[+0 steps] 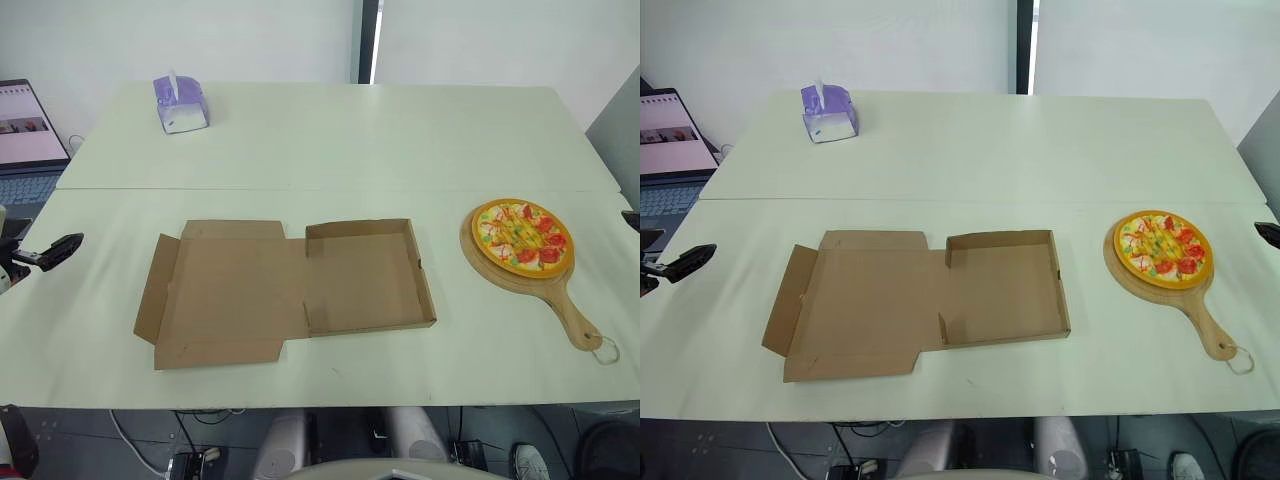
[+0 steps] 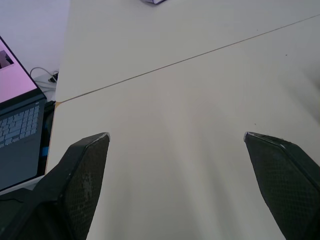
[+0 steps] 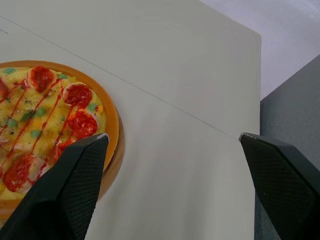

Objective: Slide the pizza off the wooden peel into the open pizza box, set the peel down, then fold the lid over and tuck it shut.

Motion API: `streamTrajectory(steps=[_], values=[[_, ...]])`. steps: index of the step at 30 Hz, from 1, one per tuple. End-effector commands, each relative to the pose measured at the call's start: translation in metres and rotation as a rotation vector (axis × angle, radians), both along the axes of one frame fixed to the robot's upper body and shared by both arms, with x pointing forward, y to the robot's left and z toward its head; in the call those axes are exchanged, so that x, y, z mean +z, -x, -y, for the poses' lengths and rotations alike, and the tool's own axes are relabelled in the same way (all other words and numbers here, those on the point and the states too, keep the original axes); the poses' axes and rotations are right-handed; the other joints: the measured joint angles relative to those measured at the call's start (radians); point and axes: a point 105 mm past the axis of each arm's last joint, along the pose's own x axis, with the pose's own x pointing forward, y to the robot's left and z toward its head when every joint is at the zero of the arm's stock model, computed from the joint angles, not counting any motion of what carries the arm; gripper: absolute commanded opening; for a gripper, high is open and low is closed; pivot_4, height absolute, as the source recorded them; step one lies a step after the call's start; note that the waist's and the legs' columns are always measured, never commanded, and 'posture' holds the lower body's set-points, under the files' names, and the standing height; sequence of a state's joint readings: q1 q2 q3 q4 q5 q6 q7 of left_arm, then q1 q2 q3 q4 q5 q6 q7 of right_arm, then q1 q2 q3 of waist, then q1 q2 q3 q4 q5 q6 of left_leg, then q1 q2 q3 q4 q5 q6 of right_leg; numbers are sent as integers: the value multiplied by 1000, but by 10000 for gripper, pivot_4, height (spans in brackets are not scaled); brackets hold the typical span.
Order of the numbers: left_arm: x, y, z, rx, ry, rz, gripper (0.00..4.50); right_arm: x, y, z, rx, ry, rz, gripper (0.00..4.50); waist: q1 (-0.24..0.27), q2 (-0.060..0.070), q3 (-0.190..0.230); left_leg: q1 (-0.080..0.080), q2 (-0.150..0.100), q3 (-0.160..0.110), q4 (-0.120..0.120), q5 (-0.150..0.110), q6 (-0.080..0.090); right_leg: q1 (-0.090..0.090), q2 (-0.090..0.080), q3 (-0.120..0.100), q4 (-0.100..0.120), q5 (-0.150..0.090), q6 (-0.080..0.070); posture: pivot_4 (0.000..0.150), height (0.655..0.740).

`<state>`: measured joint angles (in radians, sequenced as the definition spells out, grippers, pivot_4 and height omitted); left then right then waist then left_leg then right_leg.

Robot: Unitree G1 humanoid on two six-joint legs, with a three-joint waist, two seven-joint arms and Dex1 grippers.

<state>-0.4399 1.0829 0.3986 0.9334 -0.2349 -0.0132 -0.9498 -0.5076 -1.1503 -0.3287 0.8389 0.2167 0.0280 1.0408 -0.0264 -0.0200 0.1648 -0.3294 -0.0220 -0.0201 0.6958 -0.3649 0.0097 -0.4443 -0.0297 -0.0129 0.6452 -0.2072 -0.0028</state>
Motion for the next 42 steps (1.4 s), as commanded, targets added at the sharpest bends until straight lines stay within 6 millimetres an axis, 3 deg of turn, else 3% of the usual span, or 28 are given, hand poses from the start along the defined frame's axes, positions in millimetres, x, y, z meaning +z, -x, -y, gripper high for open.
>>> streamTrajectory(steps=[1, 26, 30, 32, 35, 39, 42], values=[[23, 0, -4, 9, -62, 52, 44703, 13, -1, 0, 2, 32, 37, 45000, 0, 0, 0, 0, 0, 0, 0, 0, 0, 0, 0, 0, 0, 0, 0, 1500, 7400], [28, -4, -9, 76, -52, 127, 44703, 14, -2, 1, 1, 52, 46, 45000, 0, 0, 0, 0, 0, 0, 0, 0, 0, 0, 0, 0, 0, 0, 0, 1500, 7400], [47, -14, 1, 34, 9, 201, 44703, 13, 0, 2, -14, 40, 55, 45000, 0, 0, 0, 0, 0, 0, 0, 0, 0, 0, 0, 0, 0, 0, 0, 1500, 7400], [65, -29, 24, -66, 14, 251, 44703, 5, 4, 3, -11, 32, 30, 45000, 7, 0, 0, 0, 0, 0, 0, 0, 0, 0, 0, 0, 0, 0, 0, 1500, 7400], [92, -50, 83, -312, 13, 299, 44703, -8, 12, -2, 12, 20, -13, 45000, 29, 0, 0, -1, -1, -1, 2, 0, 0, 1, 0, -1, 0, 0, 0, 1500, 7400], [111, -65, 174, -633, 39, 320, 44703, -22, 25, -14, 38, -7, -56, 45000, 39, 0, -1, -1, -3, -1, 3, 1, -1, 2, -1, 0, 0, 1, 2, 1500, 7400], [118, -58, 249, -897, 58, 312, 44703, -31, 37, -33, 73, -39, -95, 45000, 39, 0, -1, -1, -2, -1, 3, 2, -3, 2, 0, 0, 0, 1, 2, 1500, 7400]])
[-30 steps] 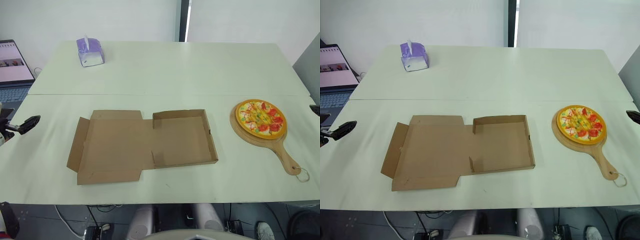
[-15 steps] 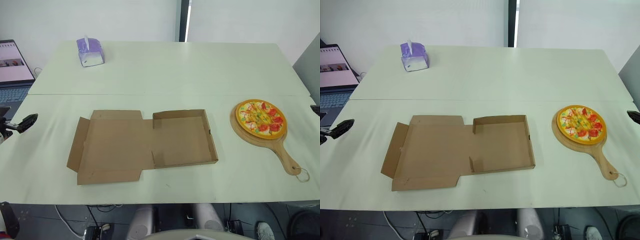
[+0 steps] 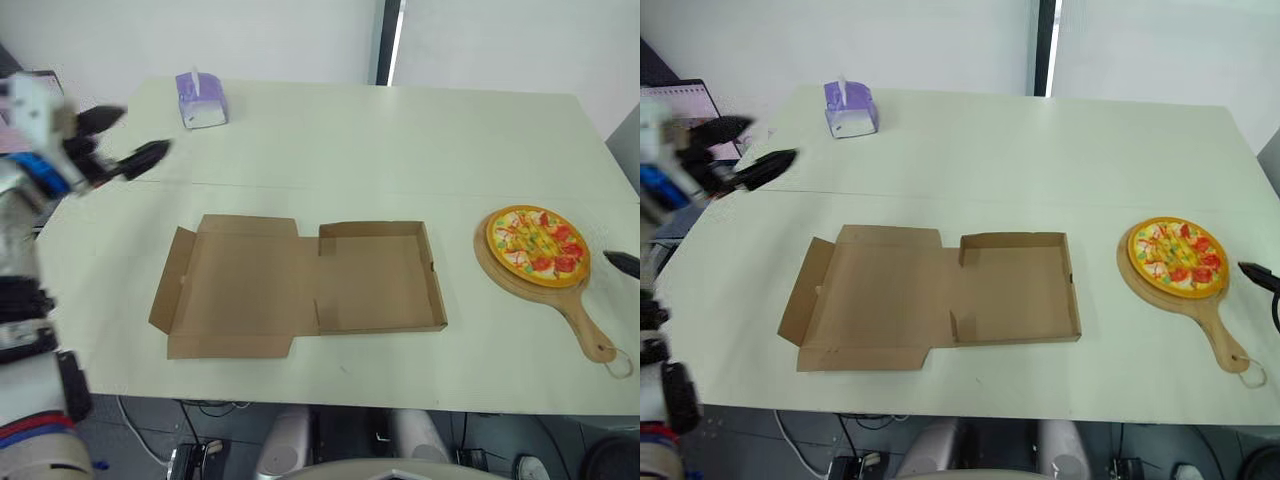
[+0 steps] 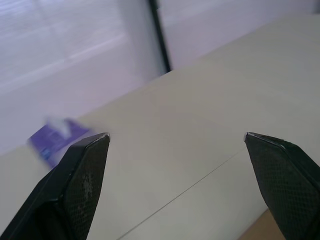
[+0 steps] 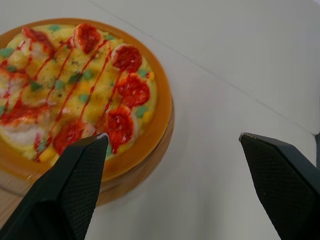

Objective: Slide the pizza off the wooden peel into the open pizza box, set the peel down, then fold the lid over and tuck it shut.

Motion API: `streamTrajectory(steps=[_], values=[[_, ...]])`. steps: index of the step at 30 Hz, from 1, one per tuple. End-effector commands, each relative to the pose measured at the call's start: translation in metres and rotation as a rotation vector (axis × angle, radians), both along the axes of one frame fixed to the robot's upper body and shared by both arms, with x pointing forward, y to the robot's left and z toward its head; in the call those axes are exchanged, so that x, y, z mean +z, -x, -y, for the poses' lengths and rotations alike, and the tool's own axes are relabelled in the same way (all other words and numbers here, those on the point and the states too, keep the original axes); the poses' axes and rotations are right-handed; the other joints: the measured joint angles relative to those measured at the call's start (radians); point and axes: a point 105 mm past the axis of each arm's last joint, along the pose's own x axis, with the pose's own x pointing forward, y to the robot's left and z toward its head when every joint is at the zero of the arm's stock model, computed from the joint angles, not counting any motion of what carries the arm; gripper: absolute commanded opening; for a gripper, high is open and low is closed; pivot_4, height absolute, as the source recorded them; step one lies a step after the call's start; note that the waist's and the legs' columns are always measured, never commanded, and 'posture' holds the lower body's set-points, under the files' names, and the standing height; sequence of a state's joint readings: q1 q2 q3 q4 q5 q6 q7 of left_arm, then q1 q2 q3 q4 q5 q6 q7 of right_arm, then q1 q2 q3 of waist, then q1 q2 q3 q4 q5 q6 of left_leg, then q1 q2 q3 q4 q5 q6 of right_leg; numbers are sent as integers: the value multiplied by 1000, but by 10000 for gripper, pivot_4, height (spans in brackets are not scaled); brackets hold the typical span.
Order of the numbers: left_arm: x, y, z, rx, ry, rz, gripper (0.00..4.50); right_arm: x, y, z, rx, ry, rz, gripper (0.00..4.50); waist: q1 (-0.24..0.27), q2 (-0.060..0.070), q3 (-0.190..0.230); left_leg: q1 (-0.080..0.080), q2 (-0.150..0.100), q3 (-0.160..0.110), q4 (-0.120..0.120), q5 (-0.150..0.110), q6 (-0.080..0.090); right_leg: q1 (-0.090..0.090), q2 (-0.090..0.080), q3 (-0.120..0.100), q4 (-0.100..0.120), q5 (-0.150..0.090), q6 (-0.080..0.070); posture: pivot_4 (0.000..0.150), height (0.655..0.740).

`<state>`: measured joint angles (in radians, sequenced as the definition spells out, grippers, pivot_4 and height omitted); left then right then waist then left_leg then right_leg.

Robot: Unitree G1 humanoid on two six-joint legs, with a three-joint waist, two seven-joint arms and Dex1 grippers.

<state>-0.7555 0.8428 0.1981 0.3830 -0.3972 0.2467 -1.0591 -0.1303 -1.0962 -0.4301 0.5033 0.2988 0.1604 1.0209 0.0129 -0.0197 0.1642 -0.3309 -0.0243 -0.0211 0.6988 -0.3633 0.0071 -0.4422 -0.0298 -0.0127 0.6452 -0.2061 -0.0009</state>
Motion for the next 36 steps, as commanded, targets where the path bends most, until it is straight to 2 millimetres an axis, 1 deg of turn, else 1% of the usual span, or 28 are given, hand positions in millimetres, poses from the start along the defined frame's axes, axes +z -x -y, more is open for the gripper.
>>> streamTrajectory(steps=[1, 2, 3, 4, 6, 7, 9, 12, 15, 18, 21, 24, 25, 29, 32, 36], values=[[20, 17, 79, -287, -35, 42, 44703, 16, 9, -21, 37, -30, 41, 45000, 0, 0, 0, 0, 0, 0, 0, 0, 0, 0, 0, 0, 0, 0, 0, 1500, 7400], [20, 23, 98, -358, -52, 44, 44703, 14, 13, -27, 41, -40, 27, 45000, -1, 0, 0, 0, 0, 0, 0, 0, 0, 0, 1, 0, 0, 0, 0, 1500, 7400], [19, 27, 109, -400, -64, 44, 44703, 12, 17, -30, 41, -46, 18, 45000, -6, 0, 0, 0, 0, 0, 0, 0, 0, 1, 1, 1, 0, 0, 0, 1500, 7400], [18, 33, 124, -462, -68, 44, 44703, 9, 23, -36, 48, -52, -1, 45000, -12, 0, 0, 0, 0, 1, 0, 0, 0, 1, 1, 2, 0, 0, 0, 1500, 7400], [15, 53, 158, -617, -82, 36, 44703, 4, 39, -50, 59, -69, -41, 45000, -15, 1, 0, 0, 1, 2, -1, 0, 0, 1, 2, 3, 1, 0, 0, 1500, 7400], [13, 61, 170, -677, -97, 34, 44703, 2, 46, -55, 59, -79, -57, 45000, -14, 1, 0, 1, 2, 1, -1, 0, 0, 2, 3, 3, 1, 0, 0, 1500, 7400], [7, 76, 187, -768, -110, 10, 44703, -1, 60, -61, 58, -85, -90, 45000, -15, 1, -1, 1, 3, 1, 0, 0, 0, 3, 5, 4, 0, 0, 0, 1500, 7400], [-7, 98, 204, -893, -171, -27, 44703, -8, 79, -69, 58, -95, -149, 45000, -16, 1, -1, 2, 3, 1, 0, 0, 0, 4, 5, 5, 0, -1, 2, 1500, 7400], [-12, 104, 210, -921, -195, -20, 44703, -12, 82, -75, 54, -103, -163, 45000, -17, 1, -1, 3, 3, 1, 0, 0, 0, 5, 7, 5, 0, -4, 7, 1500, 7400], [-12, 104, 211, -909, -197, -18, 44703, -17, 75, -74, 45, -101, -164, 45000, -17, 1, -1, 3, 2, 1, 1, 0, 0, 6, 7, 6, 0, -5, 8, 1500, 7400], [-12, 105, 210, -891, -181, -25, 44703, -28, 67, -72, 41, -116, -195, 45000, -15, 1, -1, 3, 2, 1, 1, 0, 0, 6, 7, 6, -1, -5, 8, 1500, 7400], [-14, 108, 211, -882, -175, -25, 44703, -40, 57, -66, 23, -125, -205, 45000, -14, 1, 0, 3, 2, 1, 1, 1, -1, 6, 7, 5, -1, -5, 7, 1500, 7400], [-14, 108, 212, -874, -166, -25, 44703, -43, 54, -66, 20, -136, -209, 45000, -14, 1, 0, 3, 2, 1, 1, 1, -2, 6, 7, 5, -1, -2, 3, 1500, 7400], [-16, 109, 212, -847, -149, -34, 44703, -54, 42, -61, 0, -157, -211, 45000, -13, 1, 0, 3, 2, 1, 1, 2, -2, 6, 7, 5, -1, -2, 3, 1500, 7400], [-18, 111, 211, -835, -143, -40, 44703, -63, 39, -57, -8, -136, -217, 45000, -13, 1, 0, 3, 2, 1, 1, 1, -2, 6, 7, 5, -1, -2, 3, 1500, 7400], [-19, 116, 213, -834, -134, -46, 44703, -71, 39, -51, -39, -150, -218, 45000, -13, 1, 0, 3, 2, 1, 1, 2, -2, 6, 7, 5, -1, -2, 3, 1500, 7400]])
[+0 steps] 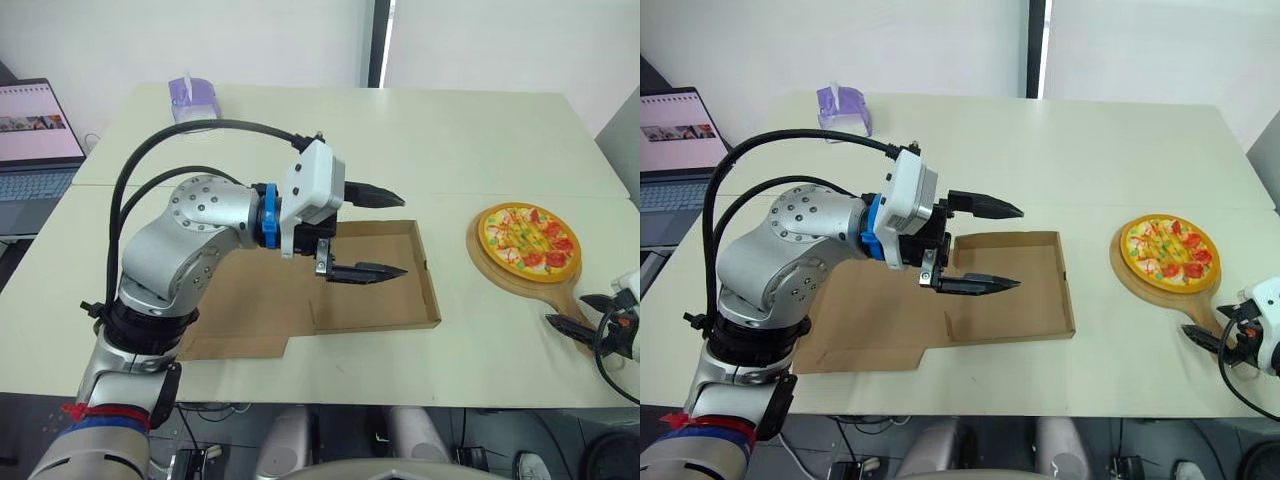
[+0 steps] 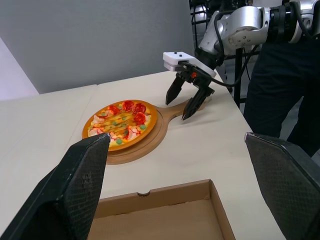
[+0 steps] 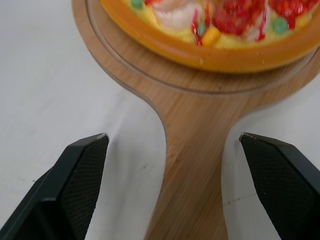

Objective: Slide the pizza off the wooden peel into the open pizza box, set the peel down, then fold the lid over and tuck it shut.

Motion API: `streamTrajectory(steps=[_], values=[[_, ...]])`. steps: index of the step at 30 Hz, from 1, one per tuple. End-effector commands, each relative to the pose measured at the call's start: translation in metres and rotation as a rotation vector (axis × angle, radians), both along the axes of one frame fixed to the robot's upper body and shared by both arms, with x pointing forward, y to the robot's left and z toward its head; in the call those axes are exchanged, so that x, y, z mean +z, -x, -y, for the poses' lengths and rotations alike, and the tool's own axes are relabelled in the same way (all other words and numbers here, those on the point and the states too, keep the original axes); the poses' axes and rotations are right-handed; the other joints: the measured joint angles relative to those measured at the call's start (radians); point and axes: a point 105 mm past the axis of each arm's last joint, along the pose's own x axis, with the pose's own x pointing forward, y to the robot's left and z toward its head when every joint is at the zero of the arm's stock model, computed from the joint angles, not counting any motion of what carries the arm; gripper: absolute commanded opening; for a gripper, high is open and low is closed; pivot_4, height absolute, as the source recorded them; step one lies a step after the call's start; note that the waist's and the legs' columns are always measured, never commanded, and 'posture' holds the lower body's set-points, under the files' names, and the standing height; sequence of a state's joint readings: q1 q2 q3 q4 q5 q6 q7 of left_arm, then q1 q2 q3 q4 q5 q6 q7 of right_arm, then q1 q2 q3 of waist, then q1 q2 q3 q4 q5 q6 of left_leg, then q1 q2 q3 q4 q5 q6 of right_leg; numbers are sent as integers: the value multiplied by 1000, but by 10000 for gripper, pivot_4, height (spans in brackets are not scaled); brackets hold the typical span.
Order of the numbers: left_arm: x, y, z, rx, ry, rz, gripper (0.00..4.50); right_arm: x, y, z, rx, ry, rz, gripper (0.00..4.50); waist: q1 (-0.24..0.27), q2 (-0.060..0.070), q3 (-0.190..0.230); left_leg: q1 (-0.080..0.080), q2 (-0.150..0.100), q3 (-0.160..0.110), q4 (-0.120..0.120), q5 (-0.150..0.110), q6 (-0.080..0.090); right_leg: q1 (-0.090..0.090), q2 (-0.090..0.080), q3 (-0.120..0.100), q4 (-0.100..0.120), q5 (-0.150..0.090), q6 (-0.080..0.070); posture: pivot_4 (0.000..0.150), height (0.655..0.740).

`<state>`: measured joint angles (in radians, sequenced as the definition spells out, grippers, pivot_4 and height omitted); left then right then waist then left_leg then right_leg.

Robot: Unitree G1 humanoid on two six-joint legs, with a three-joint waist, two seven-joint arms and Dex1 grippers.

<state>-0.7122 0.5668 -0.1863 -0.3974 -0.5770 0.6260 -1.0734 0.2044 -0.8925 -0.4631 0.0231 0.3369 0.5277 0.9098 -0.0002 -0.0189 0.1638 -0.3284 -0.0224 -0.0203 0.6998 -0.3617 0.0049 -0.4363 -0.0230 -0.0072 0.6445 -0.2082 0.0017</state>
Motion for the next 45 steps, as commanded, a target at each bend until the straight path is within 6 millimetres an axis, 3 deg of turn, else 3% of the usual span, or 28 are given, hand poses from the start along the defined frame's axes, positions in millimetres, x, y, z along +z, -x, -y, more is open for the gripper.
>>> streamTrajectory(steps=[1, 10, 13, 20, 27, 32, 37, 45], values=[[11, 7, 0, -4, 30, 37, 44703, 3, -3, 5, -10, 18, 31, 45000, 0, 0, 0, 0, 0, 0, 0, 0, 0, 0, 0, 0, 0, 0, 0, 1500, 7400], [15, 3, 0, 4, 29, 50, 44703, -17, -3, 13, -18, 11, 7, 45000, -1, -1, 0, 1, 0, 0, 0, 0, 0, 2, 0, 0, 0, 0, 0, 1500, 7400], [15, 2, -1, 4, 29, 52, 45000, -18, -4, 12, -19, -14, 22, 38542, -2, -1, 0, 3, 0, 0, 0, 0, 0, 5, 0, 0, -1, 0, 0, 1500, 7400], [16, -1, -2, 7, 26, 56, 45000, -16, -13, 6, -34, -56, 73, 15971, -4, -2, 0, 9, 0, -1, 0, -1, 3, 12, 0, -1, -2, -3, 5, 1500, 7400], [16, -2, -3, 8, 29, 61, 45000, -3, -20, 1, -55, -98, 160, 15798, -5, -3, 1, 12, 1, -1, 0, -2, 3, 14, 0, -1, -2, -4, 5, 1500, 7400], [17, -12, -10, 55, 40, 70, 45000, 23, -43, -13, -15, -71, 279, 15798, -16, -5, 3, 12, 1, -1, 0, -2, 3, 14, 0, 0, -2, -4, 5, 1500, 7400], [23, -32, -24, 141, 64, 87, 45000, 55, -73, -37, 78, -63, 362, 15798, -31, 5, 9, 13, 1, 1, -1, -2, 3, 13, 1, 2, -1, -4, 5, 1500, 7400], [36, -40, -49, 212, 61, 92, 45000, 111, -98, -90, 351, -9, 439, 15798, -25, 7, 10, 2, 0, -1, -1, 0, -1, -1, -1, -1, 0, 0, 0, 1500, 7400]])
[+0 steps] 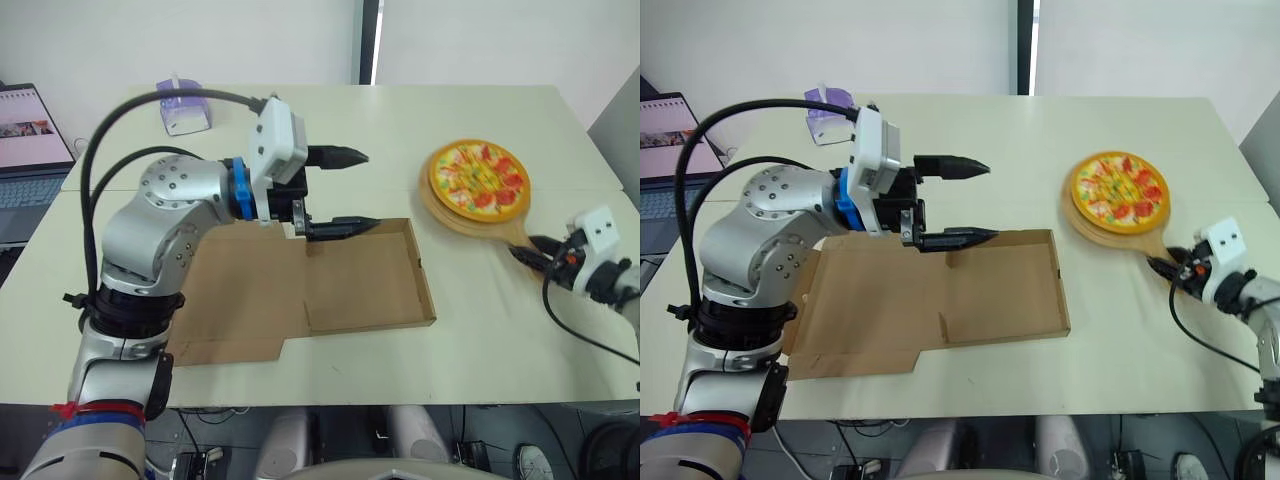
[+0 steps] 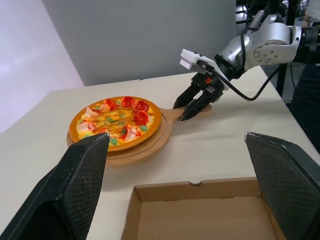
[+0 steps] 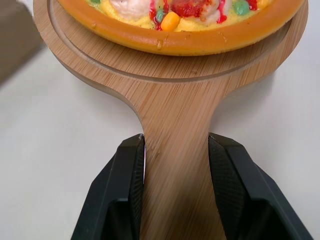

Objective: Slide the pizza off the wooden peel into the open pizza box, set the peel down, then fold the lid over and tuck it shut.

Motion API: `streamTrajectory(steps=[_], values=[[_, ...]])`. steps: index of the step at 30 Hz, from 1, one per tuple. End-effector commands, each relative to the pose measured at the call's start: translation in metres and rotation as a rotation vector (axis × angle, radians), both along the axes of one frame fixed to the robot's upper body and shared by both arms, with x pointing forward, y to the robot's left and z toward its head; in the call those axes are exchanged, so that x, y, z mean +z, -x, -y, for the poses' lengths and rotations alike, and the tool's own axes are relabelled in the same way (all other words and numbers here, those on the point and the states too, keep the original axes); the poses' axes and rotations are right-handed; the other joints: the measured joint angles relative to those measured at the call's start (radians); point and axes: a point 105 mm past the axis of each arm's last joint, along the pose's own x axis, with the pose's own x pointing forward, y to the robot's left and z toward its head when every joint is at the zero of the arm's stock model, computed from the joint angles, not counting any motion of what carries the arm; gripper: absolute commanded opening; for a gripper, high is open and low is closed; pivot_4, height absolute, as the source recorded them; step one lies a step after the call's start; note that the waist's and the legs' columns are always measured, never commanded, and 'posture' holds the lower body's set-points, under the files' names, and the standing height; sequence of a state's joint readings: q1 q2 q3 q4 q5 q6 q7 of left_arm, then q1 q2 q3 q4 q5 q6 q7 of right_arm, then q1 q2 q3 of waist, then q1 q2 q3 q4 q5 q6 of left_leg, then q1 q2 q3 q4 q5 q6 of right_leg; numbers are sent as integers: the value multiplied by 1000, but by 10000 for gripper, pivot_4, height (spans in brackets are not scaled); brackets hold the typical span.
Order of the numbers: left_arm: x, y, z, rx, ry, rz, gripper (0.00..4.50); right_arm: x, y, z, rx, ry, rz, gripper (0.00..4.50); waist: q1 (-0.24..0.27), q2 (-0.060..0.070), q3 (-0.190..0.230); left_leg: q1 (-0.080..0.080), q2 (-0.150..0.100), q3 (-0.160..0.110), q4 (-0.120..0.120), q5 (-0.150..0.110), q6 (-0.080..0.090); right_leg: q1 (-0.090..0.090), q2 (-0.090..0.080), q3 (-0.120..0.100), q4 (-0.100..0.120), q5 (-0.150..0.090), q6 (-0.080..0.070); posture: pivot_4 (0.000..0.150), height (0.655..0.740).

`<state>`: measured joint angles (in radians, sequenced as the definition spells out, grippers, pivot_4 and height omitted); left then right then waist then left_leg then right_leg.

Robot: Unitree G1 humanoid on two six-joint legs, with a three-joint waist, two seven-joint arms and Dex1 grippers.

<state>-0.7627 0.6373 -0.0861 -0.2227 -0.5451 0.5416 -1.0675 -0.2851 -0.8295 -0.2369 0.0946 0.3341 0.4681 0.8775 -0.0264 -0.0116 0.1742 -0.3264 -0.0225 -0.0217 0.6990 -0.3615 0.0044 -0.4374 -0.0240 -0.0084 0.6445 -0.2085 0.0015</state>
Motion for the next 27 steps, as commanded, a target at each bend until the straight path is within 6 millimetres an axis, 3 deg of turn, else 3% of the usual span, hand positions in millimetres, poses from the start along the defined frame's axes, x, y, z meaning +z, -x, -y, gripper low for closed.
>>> streamTrajectory(steps=[1, 11, 27], values=[[16, 1, -14, 21, 9, 32, 45000, 50, -3, -23, 135, 46, 139, 15798, 3, 0, 0, -4, 0, 0, 1, 0, 0, -5, 0, 0, 1, 0, 0, 1500, 7400], [22, 7, -37, 60, -57, -1, 45000, 70, -13, -65, 306, 111, 212, 15798, 28, -1, 0, -10, -1, -2, 1, 0, 0, -8, -3, -3, -1, 0, 0, 1500, 7400], [23, 13, -47, 109, -90, -16, 45000, 41, -3, -84, 428, 207, 253, 15798, 25, -1, 1, -15, -1, -2, 2, 0, 0, -14, -3, -3, 1, 0, 0, 1500, 7400]])
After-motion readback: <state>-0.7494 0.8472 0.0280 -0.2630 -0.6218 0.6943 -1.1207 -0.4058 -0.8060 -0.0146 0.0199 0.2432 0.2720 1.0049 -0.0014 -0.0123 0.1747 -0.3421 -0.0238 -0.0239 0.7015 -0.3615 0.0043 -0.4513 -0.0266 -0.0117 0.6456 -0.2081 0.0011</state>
